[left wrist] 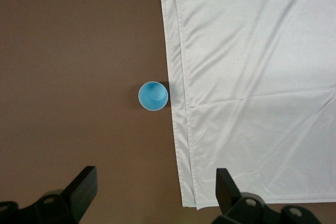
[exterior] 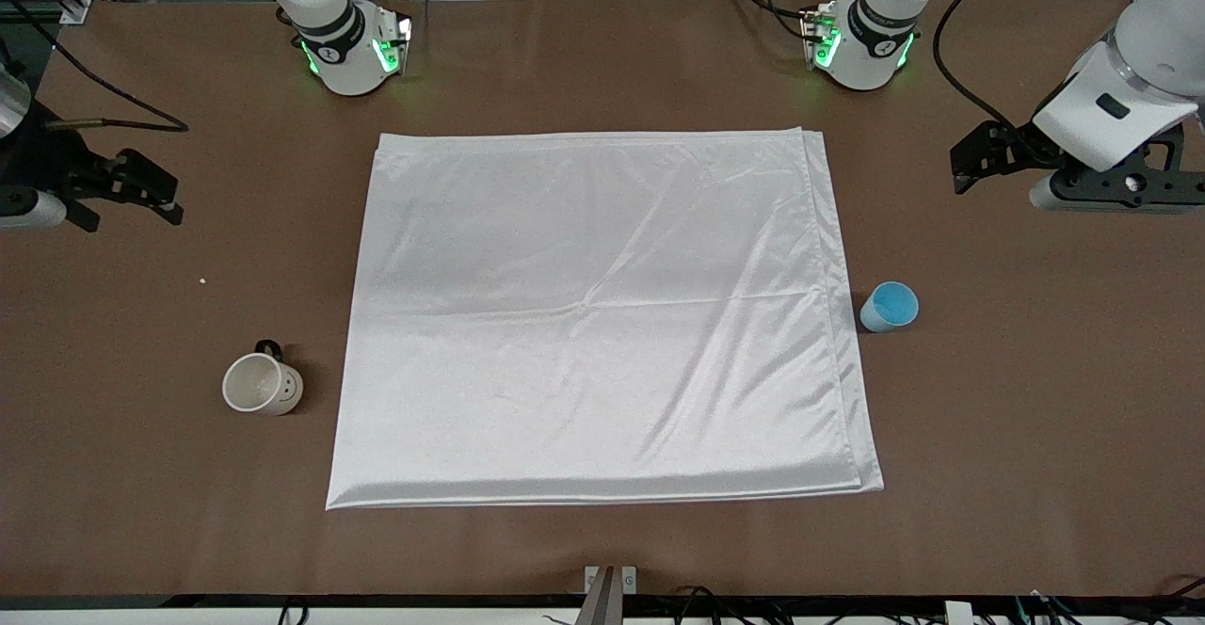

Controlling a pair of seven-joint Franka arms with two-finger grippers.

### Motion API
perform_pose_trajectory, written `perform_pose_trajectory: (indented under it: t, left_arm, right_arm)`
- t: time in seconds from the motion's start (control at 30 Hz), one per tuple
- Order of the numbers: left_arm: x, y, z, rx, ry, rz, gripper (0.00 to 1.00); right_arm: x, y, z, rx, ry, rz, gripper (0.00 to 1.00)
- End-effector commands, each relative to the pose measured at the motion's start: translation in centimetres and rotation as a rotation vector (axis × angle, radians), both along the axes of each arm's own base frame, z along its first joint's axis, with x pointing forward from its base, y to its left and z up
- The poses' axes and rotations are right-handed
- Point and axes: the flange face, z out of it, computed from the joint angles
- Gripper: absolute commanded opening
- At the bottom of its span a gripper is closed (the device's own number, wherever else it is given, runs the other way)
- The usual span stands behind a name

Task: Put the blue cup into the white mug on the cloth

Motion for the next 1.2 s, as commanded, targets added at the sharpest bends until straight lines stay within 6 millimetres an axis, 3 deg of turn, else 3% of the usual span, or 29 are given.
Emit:
perform_pose_trajectory:
  t: [0.0,0.53,0.83,0.93,1.17]
  left_arm:
    - [-0.1,0.2,0.3,-0.011,0.007,0.007,1.00]
    - [0.0,-0.2,0.0,-0.011,0.012,0.005,1.00]
    - [0.0,0.2,0.1,-0.019,0.012,0.008,1.00]
    - [0.2,-0.2,-0.3,-0.011,0.018,0.005,1.00]
    - [0.5,-0.2,-1.6,-0.019,0.037,0.006,1.00]
  right_arm:
    - [-0.3,-0.3,0.5,-0.004,0.016,-0.002,1.00]
    - [-0.6,-0.5,-0.2,-0.005,0.066,0.002,1.00]
    - [1.6,-0.9,-5.0,-0.013,0.150,-0.008,1.00]
    - [1.6,-1.3,-5.7,-0.011,0.166,-0.011,1.00]
    - [0.8,-1.4,-9.6,-0.012,0.233,-0.015,1.00]
